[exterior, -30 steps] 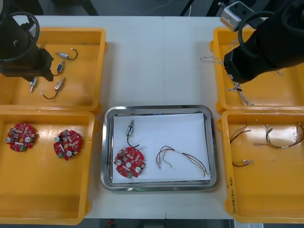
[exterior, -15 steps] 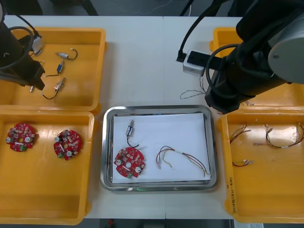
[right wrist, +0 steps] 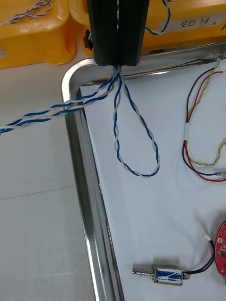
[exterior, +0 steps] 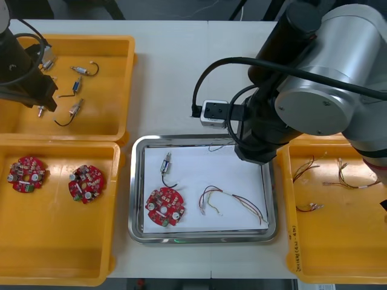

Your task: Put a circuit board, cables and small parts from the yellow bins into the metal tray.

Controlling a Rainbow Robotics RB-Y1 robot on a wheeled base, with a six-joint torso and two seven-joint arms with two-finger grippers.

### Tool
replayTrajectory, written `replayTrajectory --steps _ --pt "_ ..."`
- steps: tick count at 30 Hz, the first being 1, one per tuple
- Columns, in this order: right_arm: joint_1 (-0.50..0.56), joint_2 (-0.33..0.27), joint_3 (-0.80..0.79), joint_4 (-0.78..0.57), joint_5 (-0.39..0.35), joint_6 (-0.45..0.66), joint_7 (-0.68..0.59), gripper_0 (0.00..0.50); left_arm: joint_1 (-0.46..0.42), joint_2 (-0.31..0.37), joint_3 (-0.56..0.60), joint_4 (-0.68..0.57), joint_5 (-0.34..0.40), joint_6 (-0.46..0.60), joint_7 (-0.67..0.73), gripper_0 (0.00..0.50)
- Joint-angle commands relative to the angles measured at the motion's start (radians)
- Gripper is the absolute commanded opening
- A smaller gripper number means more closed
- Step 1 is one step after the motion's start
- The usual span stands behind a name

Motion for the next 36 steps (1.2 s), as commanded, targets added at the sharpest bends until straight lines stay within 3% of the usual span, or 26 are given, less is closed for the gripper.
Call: replayTrajectory --steps 1,9,16,22,36 --pt "0.021 0.032 0.045 0.044 0.013 0.004 0.053 0.000 -0.073 0.003 -0.054 0.012 -0.035 -0.027 -0.140 0.500" --pt "0.070 0.044 0.149 0.045 0.142 -0.109 0.056 0.000 -0.100 -0.025 -0.147 0.088 -0.029 -0.099 -0.140 0.500" --pt "0.090 0.054 0.191 0.068 0.194 -0.184 0.062 0.000 -0.114 -0.048 -0.199 0.133 -0.035 -0.155 -0.138 0.500" --pt "0.112 0.054 0.252 0.117 0.290 -0.250 0.064 0.000 -0.116 -0.071 -0.221 0.150 -0.043 -0.178 -0.140 0.500" --pt "0.133 0.071 0.267 0.228 0.292 -0.352 0.056 0.000 -0.145 -0.126 -0.245 0.242 -0.081 -0.250 -0.144 0.500"
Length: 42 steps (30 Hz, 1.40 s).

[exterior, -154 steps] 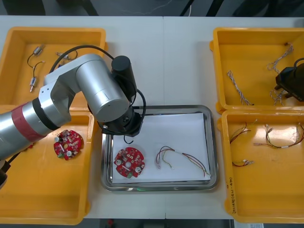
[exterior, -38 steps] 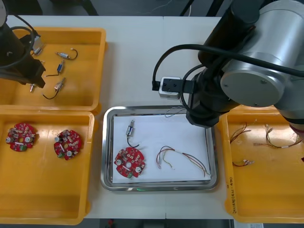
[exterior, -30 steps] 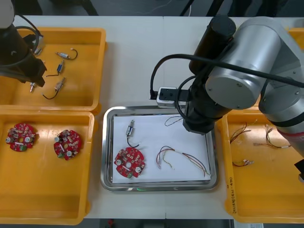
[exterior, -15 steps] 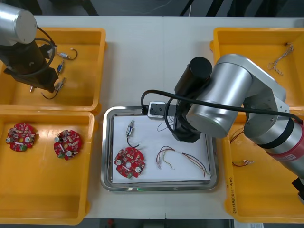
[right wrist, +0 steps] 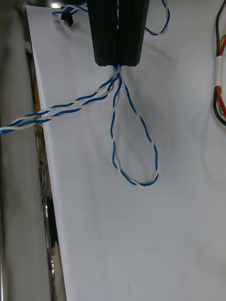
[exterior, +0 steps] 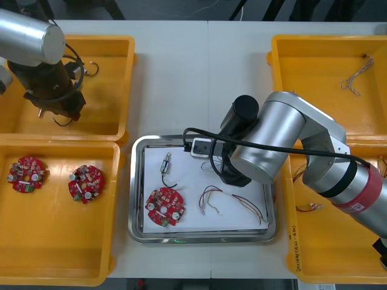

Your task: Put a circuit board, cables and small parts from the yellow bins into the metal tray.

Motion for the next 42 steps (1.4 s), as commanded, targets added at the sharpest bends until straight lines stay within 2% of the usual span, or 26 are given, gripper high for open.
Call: replayTrajectory --steps 1,8,10,11,12,13,20,25,26,27,29,36,39,42 --pt "0.008 0.027 0.025 0.020 0.008 -0.041 0.025 0.000 -0.055 -0.020 -0.009 0.001 -0.022 -0.022 -0.103 0.500" --pt "0.008 0.027 0.030 0.039 0.012 -0.070 0.017 0.000 -0.055 -0.022 -0.035 0.007 -0.022 -0.085 -0.112 0.500" --pt "0.008 0.027 0.030 0.039 0.014 -0.067 0.014 0.046 -0.055 -0.022 -0.041 0.016 -0.020 -0.100 -0.112 0.500" --pt "0.008 0.029 0.030 0.039 0.014 -0.064 0.011 0.154 -0.055 -0.023 -0.041 0.020 -0.019 -0.108 -0.114 0.500" --pt "0.007 0.027 0.030 0.039 0.018 -0.063 0.009 0.401 -0.053 -0.022 -0.041 0.027 -0.016 -0.117 -0.114 0.500" --pt "0.008 0.027 0.028 0.039 0.020 -0.060 0.008 0.500 -0.055 -0.023 -0.041 0.031 -0.014 -0.125 -0.117 0.500" --pt "0.007 0.027 0.020 0.013 0.032 -0.044 0.000 0.500 -0.055 -0.026 -0.041 0.059 -0.004 -0.164 -0.129 0.500" --pt "0.007 0.027 -0.009 -0.036 0.018 0.029 -0.001 0.500 -0.053 -0.026 -0.041 0.060 0.000 -0.167 -0.129 0.500" --pt "0.007 0.027 -0.019 -0.046 0.011 0.051 -0.003 0.500 -0.053 -0.026 -0.041 0.060 0.001 -0.167 -0.129 0.438" --pt "0.007 0.029 -0.027 -0.062 0.006 0.072 -0.005 0.500 -0.053 -0.026 -0.041 0.062 0.004 -0.167 -0.129 0.215" --pt "0.007 0.027 -0.044 -0.091 0.000 0.106 -0.008 0.500 -0.053 -0.026 -0.042 0.062 0.007 -0.167 -0.129 0.000" --pt "0.007 0.041 -0.133 -0.200 -0.006 0.224 -0.034 0.500 -0.053 -0.026 -0.041 0.062 0.024 -0.161 -0.127 0.000" --pt "0.005 0.067 -0.200 -0.232 -0.008 0.305 -0.046 0.500 -0.053 -0.022 -0.041 0.060 0.030 -0.155 -0.127 0.000" --pt "0.002 0.096 -0.285 -0.261 -0.008 0.320 -0.061 0.500 -0.053 -0.014 -0.030 0.054 0.036 -0.144 -0.126 0.000"
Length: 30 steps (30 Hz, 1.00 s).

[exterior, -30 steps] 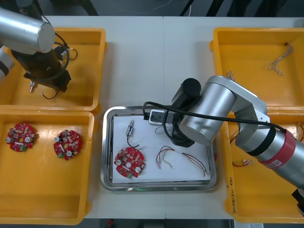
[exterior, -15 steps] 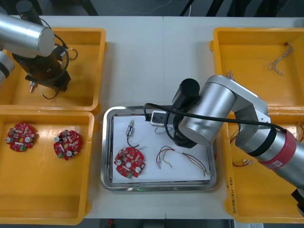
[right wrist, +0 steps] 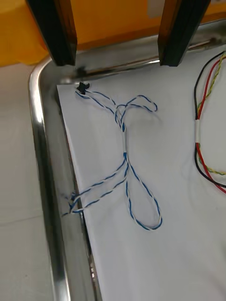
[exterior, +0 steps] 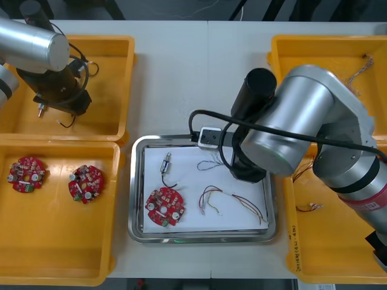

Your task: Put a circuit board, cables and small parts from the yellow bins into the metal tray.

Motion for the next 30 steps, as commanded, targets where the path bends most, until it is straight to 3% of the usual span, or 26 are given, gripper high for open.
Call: replayTrajectory --steps 1,9,17,30 --pt "0.000 0.066 -0.153 -0.073 -0.012 0.018 -0.053 0.500 -0.050 0.002 0.007 -0.011 0.017 0.021 -0.127 0.000" --pt "0.003 0.055 -0.382 -0.122 -0.088 0.018 -0.154 0.500 -0.049 0.013 0.080 -0.082 0.004 0.135 -0.116 0.000" --pt "0.063 -0.071 -0.570 -0.185 -0.171 0.018 -0.275 0.500 -0.049 0.019 0.155 -0.186 -0.012 0.290 -0.102 0.000" --pt "0.217 -0.209 -0.871 -0.173 -0.311 0.018 -0.282 0.500 -0.020 0.018 0.199 -0.415 -0.011 0.463 0.035 0.000"
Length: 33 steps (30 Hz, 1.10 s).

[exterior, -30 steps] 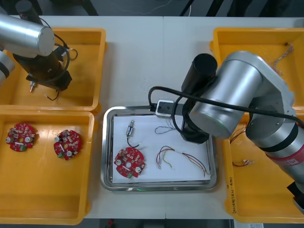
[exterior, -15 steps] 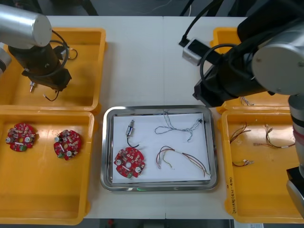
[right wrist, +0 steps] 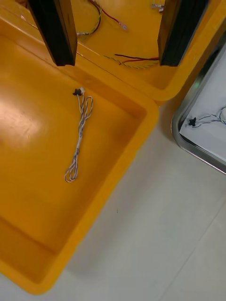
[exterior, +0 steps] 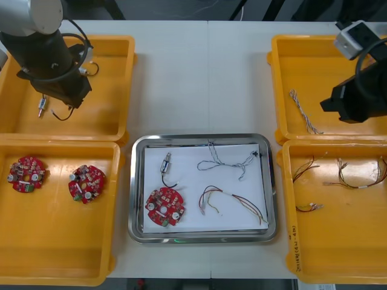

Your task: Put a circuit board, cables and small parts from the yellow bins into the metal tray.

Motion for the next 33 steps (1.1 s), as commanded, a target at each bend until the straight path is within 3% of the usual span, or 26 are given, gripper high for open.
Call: replayTrajectory --steps 1,10,15,21,28,33 --pt "0.083 -0.071 -0.131 -0.007 -0.047 0.003 -0.017 0.500 -0.012 0.016 0.040 -0.141 -0.001 0.055 0.052 0.000" --pt "0.181 -0.090 -0.227 -0.007 -0.037 0.003 -0.021 0.500 0.025 -0.032 0.068 -0.345 0.008 0.114 0.196 0.000" --pt "0.237 -0.090 -0.254 -0.009 0.002 0.003 -0.024 0.500 0.027 -0.090 0.069 -0.437 0.008 0.114 0.299 0.000" --pt "0.310 -0.083 -0.252 -0.019 -0.001 0.003 -0.029 0.500 0.038 -0.154 0.061 -0.517 0.011 0.114 0.412 0.000" --pt "0.349 -0.045 -0.252 -0.030 -0.008 0.003 -0.040 0.500 0.067 -0.203 -0.018 -0.611 -0.006 0.114 0.556 0.000" --pt "0.349 -0.008 -0.247 -0.044 0.029 0.003 -0.044 0.500 0.085 -0.231 -0.089 -0.654 -0.014 0.114 0.659 0.000"
